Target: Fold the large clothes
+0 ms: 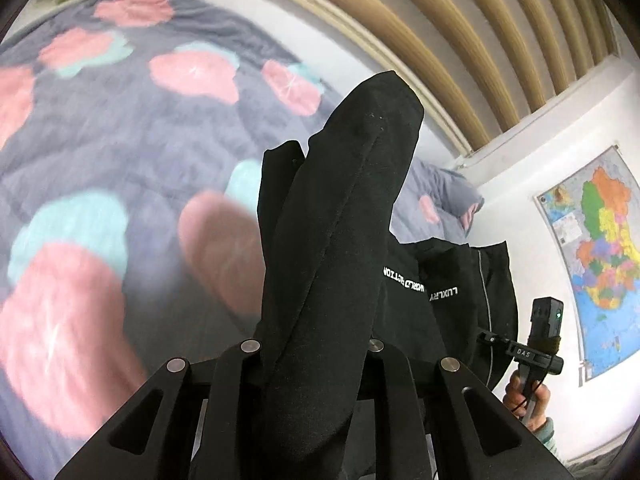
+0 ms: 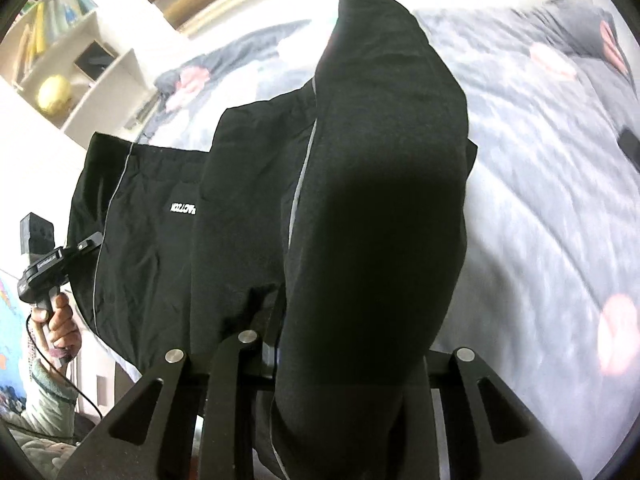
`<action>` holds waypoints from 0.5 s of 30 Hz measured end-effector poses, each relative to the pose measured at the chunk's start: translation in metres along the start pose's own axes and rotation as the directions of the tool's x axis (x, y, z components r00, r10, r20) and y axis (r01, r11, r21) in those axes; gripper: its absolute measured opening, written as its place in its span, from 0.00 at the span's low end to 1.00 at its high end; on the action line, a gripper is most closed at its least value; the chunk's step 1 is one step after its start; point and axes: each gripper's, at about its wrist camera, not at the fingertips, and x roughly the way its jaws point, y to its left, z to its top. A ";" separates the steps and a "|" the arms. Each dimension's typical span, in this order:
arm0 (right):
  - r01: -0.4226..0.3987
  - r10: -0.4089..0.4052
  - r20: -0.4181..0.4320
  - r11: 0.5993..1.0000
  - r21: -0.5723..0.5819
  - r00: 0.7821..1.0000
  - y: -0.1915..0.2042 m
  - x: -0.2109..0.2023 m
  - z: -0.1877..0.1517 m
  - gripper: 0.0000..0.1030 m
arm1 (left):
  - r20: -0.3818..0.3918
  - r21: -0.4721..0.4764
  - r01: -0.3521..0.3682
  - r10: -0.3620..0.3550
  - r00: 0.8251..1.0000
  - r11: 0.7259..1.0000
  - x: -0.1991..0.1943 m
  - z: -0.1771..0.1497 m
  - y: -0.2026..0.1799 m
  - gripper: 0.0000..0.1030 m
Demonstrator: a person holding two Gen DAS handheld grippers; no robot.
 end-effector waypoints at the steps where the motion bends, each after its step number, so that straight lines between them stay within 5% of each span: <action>1: 0.006 -0.006 -0.017 1.000 0.009 1.000 -0.001 0.003 -0.004 0.29 | -0.010 -0.015 -0.001 0.001 1.000 1.000 -0.003 -0.010 0.004 0.17; 5: 0.030 -0.026 -0.098 0.999 0.039 0.995 -0.002 0.022 -0.040 0.29 | -0.043 -0.074 0.054 -0.058 0.997 0.996 -0.008 -0.042 0.020 0.10; 8: 0.172 -0.160 -0.189 0.984 0.048 0.969 -0.007 0.047 -0.062 0.39 | -0.104 -0.010 -0.097 0.095 0.990 0.995 0.007 -0.059 0.028 0.10; 11: 0.267 -0.224 -0.243 0.950 0.159 0.944 -0.035 0.054 -0.075 0.51 | -0.133 -0.065 -0.191 0.182 0.974 0.979 0.015 -0.067 0.056 0.18; 15: 0.206 -0.146 -0.191 0.914 0.350 0.971 -0.070 0.025 -0.089 0.60 | -0.190 -0.237 -0.213 0.170 0.967 0.948 0.016 -0.075 0.109 0.32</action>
